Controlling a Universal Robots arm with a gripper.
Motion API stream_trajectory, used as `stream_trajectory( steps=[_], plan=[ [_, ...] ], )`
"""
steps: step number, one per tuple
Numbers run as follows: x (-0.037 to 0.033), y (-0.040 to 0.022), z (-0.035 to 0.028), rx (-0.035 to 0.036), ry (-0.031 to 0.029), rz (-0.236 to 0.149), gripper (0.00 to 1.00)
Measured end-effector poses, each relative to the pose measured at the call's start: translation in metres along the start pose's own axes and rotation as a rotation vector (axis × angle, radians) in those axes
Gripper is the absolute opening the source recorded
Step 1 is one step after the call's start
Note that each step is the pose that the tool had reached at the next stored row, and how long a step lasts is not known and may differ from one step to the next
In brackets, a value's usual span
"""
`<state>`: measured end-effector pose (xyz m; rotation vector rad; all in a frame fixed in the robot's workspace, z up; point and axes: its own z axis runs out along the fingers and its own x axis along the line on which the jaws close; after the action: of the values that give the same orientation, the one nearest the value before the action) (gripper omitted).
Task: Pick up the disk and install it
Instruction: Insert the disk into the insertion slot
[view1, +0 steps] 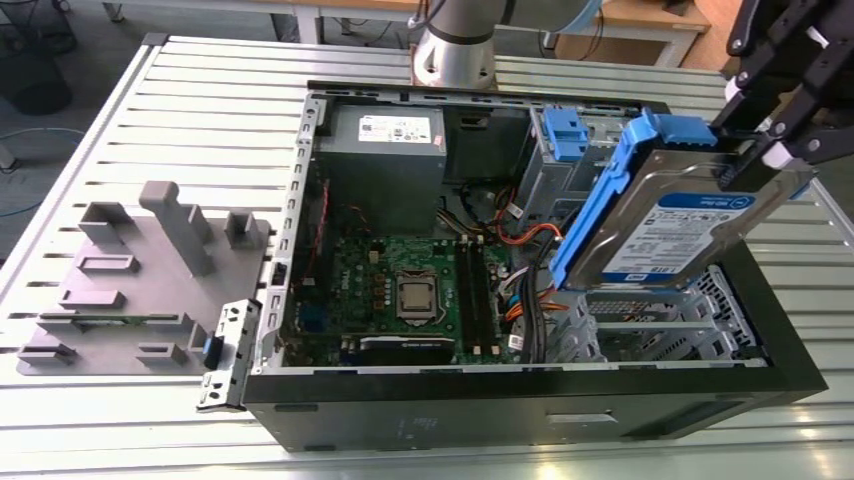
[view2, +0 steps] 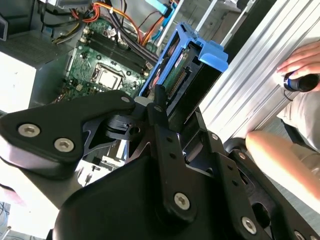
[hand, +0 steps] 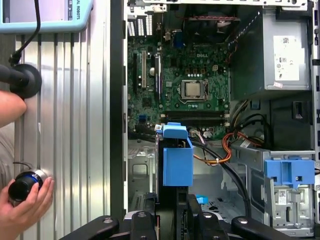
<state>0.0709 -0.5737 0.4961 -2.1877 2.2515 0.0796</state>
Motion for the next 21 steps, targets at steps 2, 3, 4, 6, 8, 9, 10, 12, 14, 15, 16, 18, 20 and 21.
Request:
stream_trajectory(
  steps=[2, 3, 4, 6, 8, 9, 10, 12, 14, 15, 16, 18, 20, 21],
  plan=[
    [-0.0001, -0.0047, 0.0002, -0.0002, -0.0001, 0.0, 0.35],
    [-0.0002, -0.0065, 0.0004, -0.0002, -0.0002, 0.0, 0.35],
    [-0.0002, -0.0082, 0.0006, -0.0002, -0.0002, 0.0, 0.35],
    [-0.0003, -0.0115, 0.0009, -0.0003, 0.0001, 0.0, 0.35],
    [-0.0004, -0.0148, 0.0014, -0.0004, 0.0002, 0.0, 0.35],
    [-0.0004, -0.0161, 0.0019, -0.0005, 0.0002, 0.0, 0.35],
    [-0.0004, -0.0176, 0.0023, -0.0007, 0.0002, 0.0, 0.35],
    [-0.0005, -0.0207, 0.0033, -0.0009, 0.0, 0.0, 0.35],
    [-0.0005, -0.0231, 0.0048, -0.001, 0.0001, 0.0, 0.35],
    [-0.0005, -0.0239, 0.0058, -0.001, 0.0002, 0.0, 0.35],
    [-0.0004, -0.0243, 0.0068, -0.0009, 0.0003, 0.0, 0.35],
    [-0.0004, -0.0244, 0.0082, -0.001, 0.0, 0.0, 0.35],
    [-0.0003, -0.0245, 0.0084, -0.001, 0.0001, 0.0, 0.35],
    [-0.0004, -0.0245, 0.0084, -0.001, 0.0002, 0.0, 0.35]
  ],
)
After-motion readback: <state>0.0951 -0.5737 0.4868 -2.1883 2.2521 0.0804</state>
